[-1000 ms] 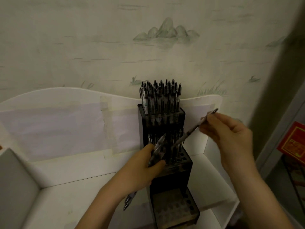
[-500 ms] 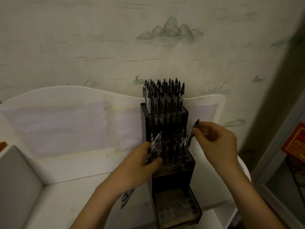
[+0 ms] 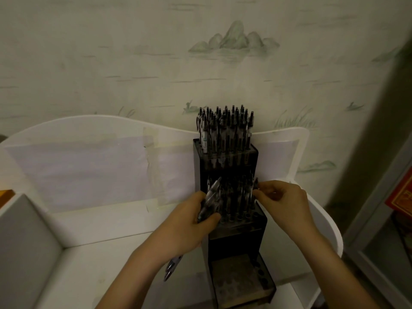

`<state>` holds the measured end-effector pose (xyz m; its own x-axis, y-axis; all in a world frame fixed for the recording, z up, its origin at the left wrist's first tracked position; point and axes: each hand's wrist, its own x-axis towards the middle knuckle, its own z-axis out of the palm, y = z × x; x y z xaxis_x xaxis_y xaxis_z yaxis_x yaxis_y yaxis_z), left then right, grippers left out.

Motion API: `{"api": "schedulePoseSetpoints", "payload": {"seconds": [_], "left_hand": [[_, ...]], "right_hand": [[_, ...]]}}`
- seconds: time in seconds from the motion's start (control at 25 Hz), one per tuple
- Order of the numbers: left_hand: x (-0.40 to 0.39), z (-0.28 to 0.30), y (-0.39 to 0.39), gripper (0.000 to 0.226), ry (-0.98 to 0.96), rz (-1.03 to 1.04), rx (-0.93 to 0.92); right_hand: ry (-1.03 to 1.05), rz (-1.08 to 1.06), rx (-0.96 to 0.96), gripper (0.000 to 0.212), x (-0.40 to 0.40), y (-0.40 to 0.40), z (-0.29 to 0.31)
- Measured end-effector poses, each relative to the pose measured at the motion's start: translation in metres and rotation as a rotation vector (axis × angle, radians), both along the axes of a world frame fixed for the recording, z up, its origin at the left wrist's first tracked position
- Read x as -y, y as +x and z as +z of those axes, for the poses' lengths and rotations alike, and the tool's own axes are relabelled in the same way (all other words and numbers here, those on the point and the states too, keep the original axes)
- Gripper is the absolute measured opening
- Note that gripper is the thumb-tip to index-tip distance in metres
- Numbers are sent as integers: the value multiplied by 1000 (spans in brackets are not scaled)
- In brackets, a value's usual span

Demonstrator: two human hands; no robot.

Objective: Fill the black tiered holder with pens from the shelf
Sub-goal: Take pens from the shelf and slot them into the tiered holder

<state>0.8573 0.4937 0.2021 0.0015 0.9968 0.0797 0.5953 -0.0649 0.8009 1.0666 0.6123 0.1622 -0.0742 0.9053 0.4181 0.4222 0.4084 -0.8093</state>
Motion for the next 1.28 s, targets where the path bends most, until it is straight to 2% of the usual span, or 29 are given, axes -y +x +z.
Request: {"api": "schedulePoseSetpoints", "payload": {"seconds": [0.2,0.28,0.36,0.48,0.56,0.72,0.8,0.88,1.0,1.12,1.2,1.28], "left_hand": [[2,-3,2,16,-11,-23,6],[3,-4,2,15,-12,-31,7],[3,-5,3,11,-3,-44,11],[7,-5,4,10,-4,-71,13],[10,-5,5,13,-6,-78,10],[17,-6,1,11,0,-81,21],[20,-6,-1,11,-6,-86,18],[22,-7,-3,11,-10,-78,26],[27,-9,-10,8,-38,-42,66],[31,-13,-21,6,-73,5,85],[32,-17,-26,11,-101,33,90],[32,-21,-29,16,-127,53,99]], "right_hand": [[0,-27,-11,31,15,0,10],[95,-47,-49,28,32,-3,12],[131,27,-121,21,52,-14,14],[-84,262,-249,30,70,-35,18],[-249,384,-331,28,70,-46,18],[-543,501,-553,34,67,-55,19],[-576,507,-583,33,67,-57,20],[-523,458,-570,29,66,-59,21],[-448,371,-696,17,60,-58,28],[-263,244,-735,10,55,-48,41],[-95,172,-695,10,54,-42,46],[63,130,-560,8,58,-41,46]]}}
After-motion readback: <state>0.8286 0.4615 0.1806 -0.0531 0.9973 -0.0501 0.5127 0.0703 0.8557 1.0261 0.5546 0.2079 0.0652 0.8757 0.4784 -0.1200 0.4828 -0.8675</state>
